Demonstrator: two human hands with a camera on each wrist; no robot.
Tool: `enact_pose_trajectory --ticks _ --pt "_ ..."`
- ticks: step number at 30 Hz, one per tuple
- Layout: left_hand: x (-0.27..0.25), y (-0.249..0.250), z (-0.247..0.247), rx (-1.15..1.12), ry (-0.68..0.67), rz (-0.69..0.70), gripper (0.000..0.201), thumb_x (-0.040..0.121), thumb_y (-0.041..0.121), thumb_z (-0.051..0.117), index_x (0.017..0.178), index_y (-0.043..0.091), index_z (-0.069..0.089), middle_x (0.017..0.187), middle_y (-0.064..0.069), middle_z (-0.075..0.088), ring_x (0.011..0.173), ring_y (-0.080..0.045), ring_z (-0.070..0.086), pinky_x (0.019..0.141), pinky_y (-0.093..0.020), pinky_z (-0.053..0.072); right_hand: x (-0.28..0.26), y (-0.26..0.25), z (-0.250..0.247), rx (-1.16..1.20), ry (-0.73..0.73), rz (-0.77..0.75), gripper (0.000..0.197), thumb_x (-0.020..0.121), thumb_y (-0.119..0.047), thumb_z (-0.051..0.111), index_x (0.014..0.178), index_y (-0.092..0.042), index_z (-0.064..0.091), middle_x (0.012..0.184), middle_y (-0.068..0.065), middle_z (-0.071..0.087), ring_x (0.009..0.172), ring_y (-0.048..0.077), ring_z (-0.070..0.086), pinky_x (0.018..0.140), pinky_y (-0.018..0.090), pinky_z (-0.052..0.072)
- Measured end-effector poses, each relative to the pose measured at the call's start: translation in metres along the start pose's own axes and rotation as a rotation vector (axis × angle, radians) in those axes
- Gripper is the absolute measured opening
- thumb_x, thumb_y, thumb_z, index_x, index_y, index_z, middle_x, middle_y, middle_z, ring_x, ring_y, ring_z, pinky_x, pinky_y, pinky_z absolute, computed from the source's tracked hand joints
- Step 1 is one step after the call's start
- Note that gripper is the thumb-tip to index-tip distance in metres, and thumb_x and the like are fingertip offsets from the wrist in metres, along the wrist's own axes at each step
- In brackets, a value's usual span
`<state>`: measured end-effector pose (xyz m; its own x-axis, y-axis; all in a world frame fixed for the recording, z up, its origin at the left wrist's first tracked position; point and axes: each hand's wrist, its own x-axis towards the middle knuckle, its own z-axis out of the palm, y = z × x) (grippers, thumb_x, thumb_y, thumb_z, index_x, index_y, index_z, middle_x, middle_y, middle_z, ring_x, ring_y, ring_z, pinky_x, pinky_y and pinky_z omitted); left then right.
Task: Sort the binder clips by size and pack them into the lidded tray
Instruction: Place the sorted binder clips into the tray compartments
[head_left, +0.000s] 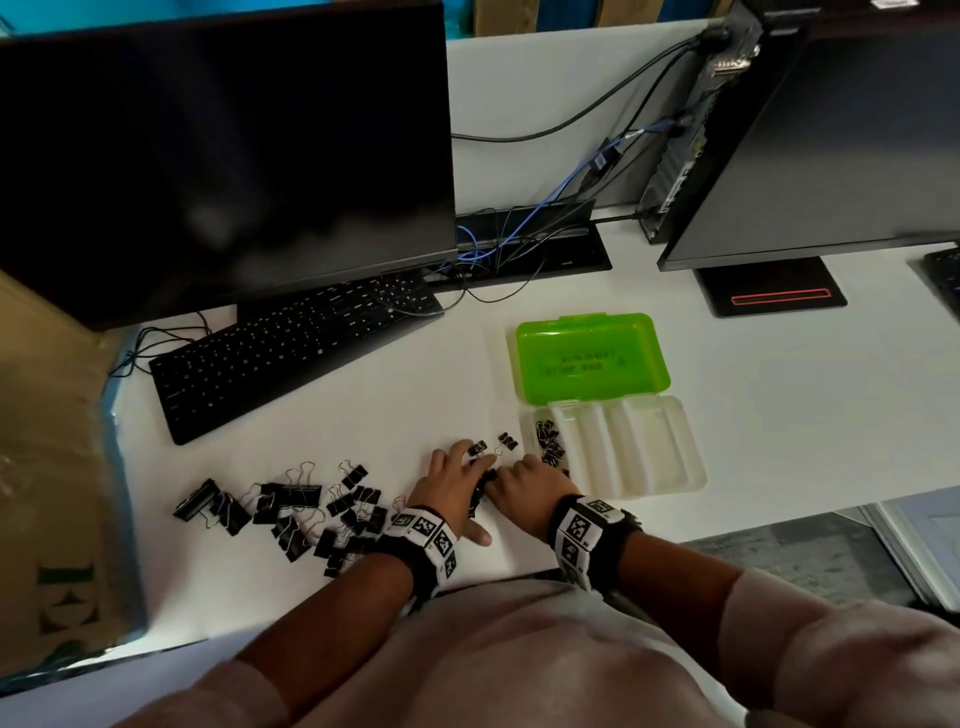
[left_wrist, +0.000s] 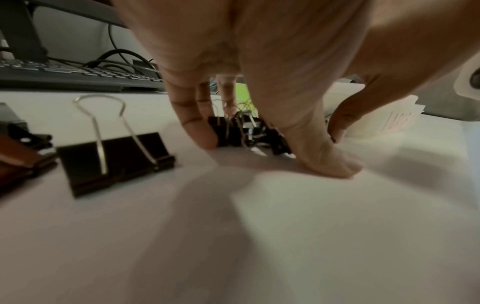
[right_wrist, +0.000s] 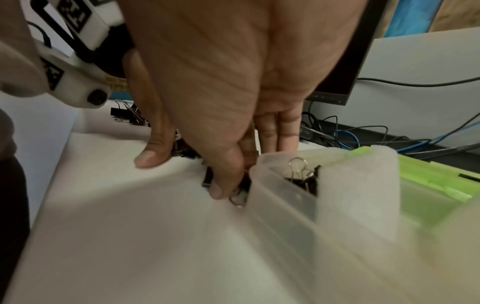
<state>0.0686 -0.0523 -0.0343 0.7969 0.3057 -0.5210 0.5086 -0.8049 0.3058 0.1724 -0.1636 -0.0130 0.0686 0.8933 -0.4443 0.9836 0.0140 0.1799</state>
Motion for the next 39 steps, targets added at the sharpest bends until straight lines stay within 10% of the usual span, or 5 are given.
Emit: enact_pose_trajectory --ticks 8,15,26,31,39 --pt "-0.001 -0.009 -0.001 -0.297 0.171 0.013 0.051 0.072 0.02 0.078 0.119 0.022 0.059 0.128 -0.005 0.042 0.113 -0.026 0.043 0.102 -0.035 0.04 0.001 0.001 -0.013 0.377 -0.055 0.053 0.036 0.097 -0.009 0.032 0.132 -0.004 0.038 0.116 0.021 0.055 0.104 0.04 0.057 0.078 0.049 0.051" --pt "0.005 -0.003 -0.022 -0.555 0.284 -0.001 0.037 0.07 -0.016 0.066 0.098 0.008 0.069 0.107 0.0 0.047 0.098 -0.02 0.056 0.094 -0.031 0.049 0.005 0.023 -0.018 0.675 -0.017 0.218 0.019 0.093 -0.008 0.046 0.11 -0.003 0.051 0.105 0.021 0.062 0.096 0.038 0.062 0.076 0.042 0.049" --pt "0.029 0.038 -0.056 -0.535 0.305 0.155 0.033 0.074 -0.002 0.07 0.104 0.011 0.07 0.111 -0.01 0.059 0.1 -0.023 0.058 0.085 -0.024 0.047 -0.057 0.093 -0.003 0.927 0.247 0.694 0.024 0.084 -0.021 0.066 0.104 -0.007 0.064 0.098 0.02 0.07 0.093 0.035 0.065 0.078 0.04 0.053" --pt "0.045 0.084 -0.07 -0.526 0.301 0.22 0.034 0.074 0.005 0.074 0.107 0.013 0.069 0.11 -0.012 0.063 0.1 -0.025 0.059 0.09 -0.021 0.043 -0.062 0.084 0.009 0.963 0.057 0.742 0.036 0.088 -0.02 0.055 0.123 -0.012 0.058 0.117 0.022 0.06 0.105 0.039 0.06 0.09 0.041 0.051" --pt "0.056 0.126 -0.06 -0.682 0.25 0.231 0.027 0.072 0.003 0.077 0.098 0.008 0.071 0.095 -0.012 0.072 0.08 -0.019 0.065 0.079 -0.025 0.051 -0.079 0.102 0.016 1.132 0.2 0.752 0.051 0.076 -0.01 0.063 0.126 -0.014 0.053 0.113 0.01 0.063 0.099 0.025 0.062 0.083 0.026 0.046"
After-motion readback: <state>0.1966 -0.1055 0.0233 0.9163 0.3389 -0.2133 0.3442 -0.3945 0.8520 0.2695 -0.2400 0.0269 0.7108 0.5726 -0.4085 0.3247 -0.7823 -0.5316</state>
